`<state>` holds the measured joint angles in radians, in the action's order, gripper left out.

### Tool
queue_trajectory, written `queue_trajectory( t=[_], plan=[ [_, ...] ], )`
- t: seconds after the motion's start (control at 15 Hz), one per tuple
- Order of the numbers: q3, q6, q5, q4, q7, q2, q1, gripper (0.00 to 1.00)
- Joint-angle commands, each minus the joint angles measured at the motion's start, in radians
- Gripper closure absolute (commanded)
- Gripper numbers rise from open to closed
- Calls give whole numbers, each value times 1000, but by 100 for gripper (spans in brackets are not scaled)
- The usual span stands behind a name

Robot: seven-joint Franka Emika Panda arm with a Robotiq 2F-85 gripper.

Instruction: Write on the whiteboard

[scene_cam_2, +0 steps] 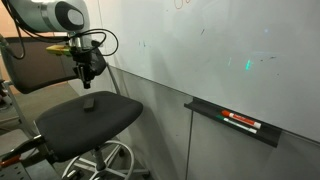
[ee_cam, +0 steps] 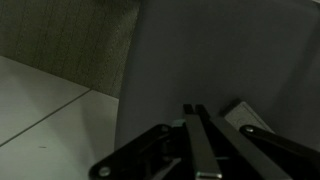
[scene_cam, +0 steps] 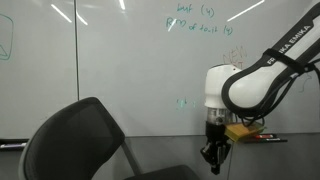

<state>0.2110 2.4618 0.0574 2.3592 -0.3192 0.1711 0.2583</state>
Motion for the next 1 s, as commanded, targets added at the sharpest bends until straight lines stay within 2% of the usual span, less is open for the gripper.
queue_trajectory(
  t=[0.0,0.33,0.4,0.47,0.53,0.6,0.73,0.8,0.93],
  plan=[
    [-6,48,-25,28,10,-35,-5,90],
    [-17,62,-22,27,9,-36,-12,92],
    [-21,36,-15,21,0,-36,-12,92],
    [-35,-4,24,11,-47,-34,-4,66],
    [-24,29,0,4,-8,-4,-7,65],
    [-27,27,2,4,-11,-3,-8,85],
    [-28,27,2,4,-10,2,-7,69],
    [-28,27,2,4,-10,3,-7,65],
    [-27,27,2,4,-10,4,-7,65]
  ],
)
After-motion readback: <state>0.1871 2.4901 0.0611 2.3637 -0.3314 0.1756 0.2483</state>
